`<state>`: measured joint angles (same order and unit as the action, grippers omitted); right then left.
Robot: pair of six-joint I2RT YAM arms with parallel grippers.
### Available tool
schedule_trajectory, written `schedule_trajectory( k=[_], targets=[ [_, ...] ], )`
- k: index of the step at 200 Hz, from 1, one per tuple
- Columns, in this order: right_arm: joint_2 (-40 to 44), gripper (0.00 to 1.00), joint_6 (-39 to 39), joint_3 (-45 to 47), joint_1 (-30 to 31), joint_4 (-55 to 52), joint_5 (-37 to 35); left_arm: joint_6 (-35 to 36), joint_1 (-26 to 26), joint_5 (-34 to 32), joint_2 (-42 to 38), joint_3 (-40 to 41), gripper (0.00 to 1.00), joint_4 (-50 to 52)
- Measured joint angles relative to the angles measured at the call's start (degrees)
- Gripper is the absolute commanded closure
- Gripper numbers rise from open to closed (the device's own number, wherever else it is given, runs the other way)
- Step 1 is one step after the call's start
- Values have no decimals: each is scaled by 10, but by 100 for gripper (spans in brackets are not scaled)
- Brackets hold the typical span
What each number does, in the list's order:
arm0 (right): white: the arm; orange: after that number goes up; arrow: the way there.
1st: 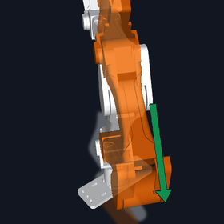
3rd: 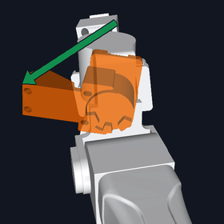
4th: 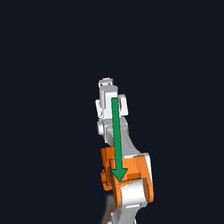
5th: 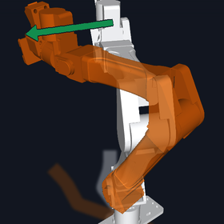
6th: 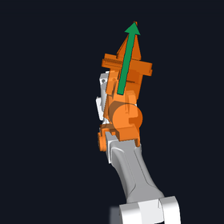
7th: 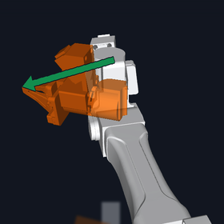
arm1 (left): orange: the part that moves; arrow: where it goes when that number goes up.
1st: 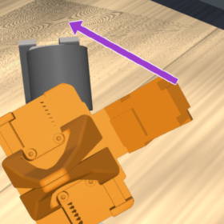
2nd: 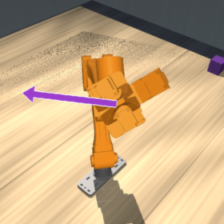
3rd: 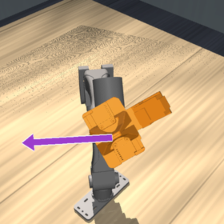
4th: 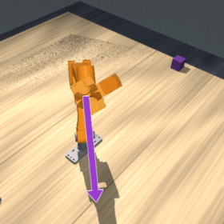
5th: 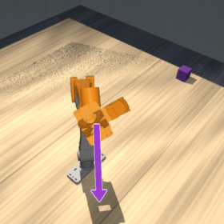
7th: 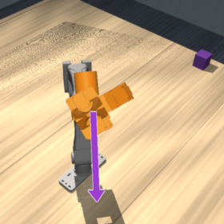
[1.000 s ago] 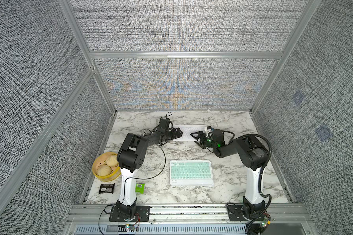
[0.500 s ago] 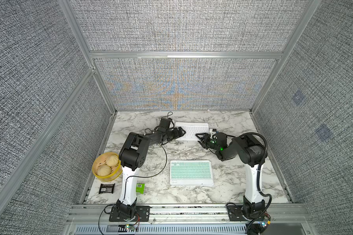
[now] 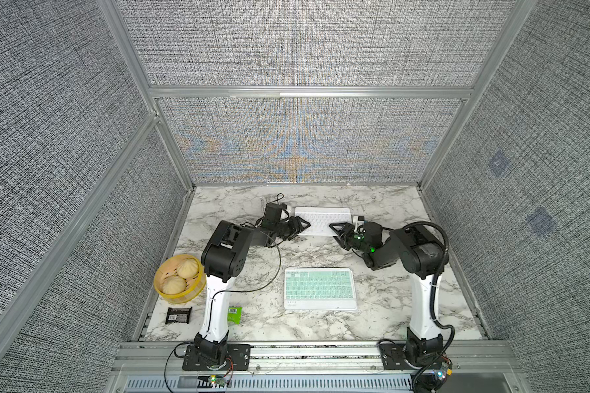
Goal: Stack the numeric keypads
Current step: Pick up the numeric keypad from the center of the board, then place the numeric keypad at the numeric keypad.
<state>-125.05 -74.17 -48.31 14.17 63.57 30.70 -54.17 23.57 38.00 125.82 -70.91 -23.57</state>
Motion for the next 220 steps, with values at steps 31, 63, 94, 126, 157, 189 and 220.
schedule_trajectory(
  k=[31, 63, 94, 126, 157, 189, 220],
  targets=[
    [19, 59, 19, 3, 0, -26, 0, -42, -5, 20, -12, 21, 73, -41],
    [56, 46, 43, 7, -2, -90, 2, -83, -5, 33, -19, 39, 87, -91],
    [106, 23, 62, 19, -2, -152, 9, -137, -5, 55, -33, 64, 90, -169],
    [184, 14, 76, 44, 0, -180, 12, -177, -4, 55, -80, 109, 91, -229],
    [285, 1, 103, 72, -1, -252, 11, -183, -5, 50, -155, 163, 91, -248],
    [412, 1, 162, 103, -2, -377, -5, -204, -13, 46, -220, 260, 91, -289],
    [538, 1, 229, 135, -2, -525, -41, -252, -12, 43, -256, 367, 91, -367]
  ],
)
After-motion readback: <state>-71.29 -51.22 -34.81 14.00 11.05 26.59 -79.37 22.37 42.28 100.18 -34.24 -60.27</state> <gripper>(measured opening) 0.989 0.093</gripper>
